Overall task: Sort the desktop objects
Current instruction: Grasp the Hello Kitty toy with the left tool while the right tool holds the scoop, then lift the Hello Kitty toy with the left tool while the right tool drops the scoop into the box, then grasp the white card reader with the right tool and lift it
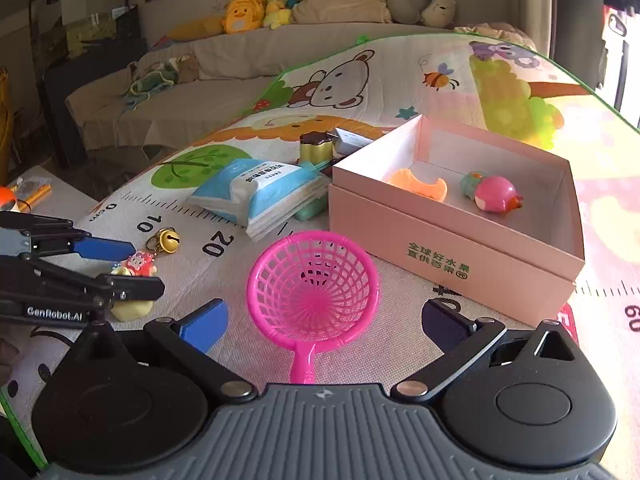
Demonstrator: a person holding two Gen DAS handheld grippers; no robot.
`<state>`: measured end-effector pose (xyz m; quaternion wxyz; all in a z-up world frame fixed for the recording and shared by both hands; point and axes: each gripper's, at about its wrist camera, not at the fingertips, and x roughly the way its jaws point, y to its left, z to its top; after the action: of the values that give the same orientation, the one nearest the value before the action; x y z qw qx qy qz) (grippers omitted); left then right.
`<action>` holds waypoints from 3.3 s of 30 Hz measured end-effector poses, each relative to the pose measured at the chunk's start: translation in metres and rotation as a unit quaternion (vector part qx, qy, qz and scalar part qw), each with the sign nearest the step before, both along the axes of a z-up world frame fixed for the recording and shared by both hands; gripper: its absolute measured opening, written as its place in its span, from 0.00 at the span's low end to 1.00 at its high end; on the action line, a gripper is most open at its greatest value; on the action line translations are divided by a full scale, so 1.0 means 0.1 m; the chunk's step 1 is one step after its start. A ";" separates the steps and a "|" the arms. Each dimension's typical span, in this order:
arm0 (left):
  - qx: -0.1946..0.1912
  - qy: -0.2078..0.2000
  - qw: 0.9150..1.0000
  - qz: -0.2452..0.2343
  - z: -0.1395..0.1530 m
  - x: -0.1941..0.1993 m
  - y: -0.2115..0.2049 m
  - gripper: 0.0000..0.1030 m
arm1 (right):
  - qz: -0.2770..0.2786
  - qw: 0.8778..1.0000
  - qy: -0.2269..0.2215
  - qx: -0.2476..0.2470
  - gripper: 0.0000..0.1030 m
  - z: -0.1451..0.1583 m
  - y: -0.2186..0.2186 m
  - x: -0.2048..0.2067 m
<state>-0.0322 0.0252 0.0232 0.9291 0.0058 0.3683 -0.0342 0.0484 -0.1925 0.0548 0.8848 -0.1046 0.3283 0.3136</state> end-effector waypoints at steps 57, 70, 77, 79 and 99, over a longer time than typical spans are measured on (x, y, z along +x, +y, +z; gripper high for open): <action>0.023 -0.046 0.998 -0.021 0.07 0.70 -0.39 0.94 | -0.142 0.987 -0.040 0.061 0.81 0.71 -0.32 1.82; 0.084 -0.098 0.991 -0.021 0.08 0.93 -0.12 0.97 | -0.092 0.996 0.001 0.000 0.93 0.66 0.24 1.64; 0.093 -0.112 0.978 -0.147 0.08 1.38 -0.20 0.99 | -0.029 0.998 0.051 0.010 0.93 0.75 1.04 1.91; 0.077 -0.091 0.980 -0.161 0.03 1.43 -0.17 0.99 | -0.037 0.998 0.051 -0.013 0.81 0.67 1.25 2.09; -0.032 -0.055 0.997 -0.054 0.20 0.83 0.29 0.99 | -0.020 0.985 0.132 -0.106 0.53 0.12 1.66 2.30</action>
<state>0.0512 0.0541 0.0435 0.9444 -0.0023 0.3147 -0.0956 0.2785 -0.0264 0.0670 0.8237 -0.1487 0.4757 0.2704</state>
